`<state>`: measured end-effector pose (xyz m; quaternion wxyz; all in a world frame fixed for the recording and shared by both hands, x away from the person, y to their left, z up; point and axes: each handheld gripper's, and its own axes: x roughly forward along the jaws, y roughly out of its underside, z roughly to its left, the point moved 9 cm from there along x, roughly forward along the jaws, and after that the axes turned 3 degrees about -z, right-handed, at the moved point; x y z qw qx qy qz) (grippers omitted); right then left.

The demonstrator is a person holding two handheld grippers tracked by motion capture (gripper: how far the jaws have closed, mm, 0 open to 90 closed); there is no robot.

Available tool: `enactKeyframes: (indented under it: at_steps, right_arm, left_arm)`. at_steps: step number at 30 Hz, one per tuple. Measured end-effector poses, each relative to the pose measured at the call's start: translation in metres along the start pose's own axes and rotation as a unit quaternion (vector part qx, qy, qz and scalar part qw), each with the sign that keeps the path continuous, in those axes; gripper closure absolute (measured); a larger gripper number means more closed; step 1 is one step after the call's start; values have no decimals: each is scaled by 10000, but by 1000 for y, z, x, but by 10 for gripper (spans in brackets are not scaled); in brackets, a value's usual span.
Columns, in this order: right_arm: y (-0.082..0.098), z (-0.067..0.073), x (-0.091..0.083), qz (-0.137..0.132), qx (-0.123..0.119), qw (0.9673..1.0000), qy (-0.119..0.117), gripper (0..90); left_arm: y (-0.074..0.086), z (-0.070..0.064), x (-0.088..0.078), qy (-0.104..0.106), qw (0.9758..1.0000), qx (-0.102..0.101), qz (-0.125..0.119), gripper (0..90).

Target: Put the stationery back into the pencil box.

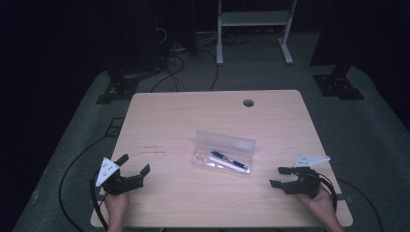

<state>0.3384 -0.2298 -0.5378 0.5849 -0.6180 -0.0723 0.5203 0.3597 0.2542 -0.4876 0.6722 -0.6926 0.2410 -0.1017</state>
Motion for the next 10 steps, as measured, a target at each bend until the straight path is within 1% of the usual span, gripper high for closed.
enactKeyframes:
  at_steps: [6,7,8,10]
  right_arm:
    - [5,0,-1,-66,89,9999,-9,273]
    - [6,-1,-3,-125,139,9998,4,269]
    - [6,-1,-3,-125,139,9998,4,269]
    - [6,-1,-5,-225,181,9996,0,269]
  left_arm:
    - [0,-1,1,13,10000,3,-1,11]
    - [0,-1,1,15,10000,-4,-5,11]
    - [0,-2,1,16,10000,1,-4,11]
    - [0,-1,1,15,10000,31,28,11]
